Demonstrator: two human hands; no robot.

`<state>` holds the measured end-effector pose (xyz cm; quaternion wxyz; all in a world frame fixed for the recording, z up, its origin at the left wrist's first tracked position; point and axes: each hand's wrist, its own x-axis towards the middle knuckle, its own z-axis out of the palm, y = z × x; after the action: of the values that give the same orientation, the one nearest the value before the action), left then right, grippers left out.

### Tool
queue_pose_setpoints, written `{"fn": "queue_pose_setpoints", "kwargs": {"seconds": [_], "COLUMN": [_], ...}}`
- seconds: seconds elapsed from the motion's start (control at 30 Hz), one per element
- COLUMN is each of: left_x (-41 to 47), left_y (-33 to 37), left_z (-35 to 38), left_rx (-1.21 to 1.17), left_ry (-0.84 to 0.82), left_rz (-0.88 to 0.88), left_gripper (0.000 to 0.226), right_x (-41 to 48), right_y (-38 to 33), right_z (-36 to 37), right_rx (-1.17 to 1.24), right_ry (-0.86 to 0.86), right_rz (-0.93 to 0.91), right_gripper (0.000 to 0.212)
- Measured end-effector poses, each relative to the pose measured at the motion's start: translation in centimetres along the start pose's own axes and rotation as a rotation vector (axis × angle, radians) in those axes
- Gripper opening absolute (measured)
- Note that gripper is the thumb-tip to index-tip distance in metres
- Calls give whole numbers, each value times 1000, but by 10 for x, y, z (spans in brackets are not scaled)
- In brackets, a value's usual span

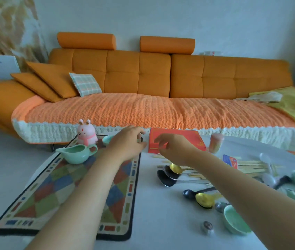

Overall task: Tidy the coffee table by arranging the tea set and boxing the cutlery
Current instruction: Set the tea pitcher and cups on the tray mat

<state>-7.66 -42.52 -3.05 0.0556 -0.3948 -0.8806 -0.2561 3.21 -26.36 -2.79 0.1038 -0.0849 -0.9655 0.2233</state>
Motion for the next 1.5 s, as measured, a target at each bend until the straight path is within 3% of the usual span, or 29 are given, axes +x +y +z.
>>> {"fn": "queue_pose_setpoints", "kwargs": {"seconds": [0.17, 0.37, 0.47, 0.63, 0.83, 1.03, 1.2, 1.5], "left_x": [-31, -68, -85, -98, -98, -87, -77, -79], "left_y": [59, 124, 151, 186, 200, 191, 165, 61], "left_z": [25, 41, 50, 73, 92, 83, 59, 16], "left_rx": [-76, -143, -167, 2, 150, 24, -136, 46], "left_ry": [-132, -310, -393, -502, -453, -455, -304, -220], "left_rz": [41, 119, 196, 327, 412, 299, 200, -76], "left_gripper": [26, 32, 47, 85, 65, 59, 55, 67], "right_x": [-59, -121, -151, -188, -216, -207, -186, -116], "right_y": [28, 49, 60, 87, 108, 112, 93, 24], "right_z": [-33, -67, -80, -99, -99, -94, -90, -41], "right_rx": [12, -65, -65, -89, -190, -276, -204, -150], "right_ry": [8, -168, -245, -103, -325, -240, -121, -13], "right_rz": [106, 127, 123, 200, 299, 244, 160, -34], "right_gripper": [24, 33, 38, 48, 73, 63, 57, 55]}}
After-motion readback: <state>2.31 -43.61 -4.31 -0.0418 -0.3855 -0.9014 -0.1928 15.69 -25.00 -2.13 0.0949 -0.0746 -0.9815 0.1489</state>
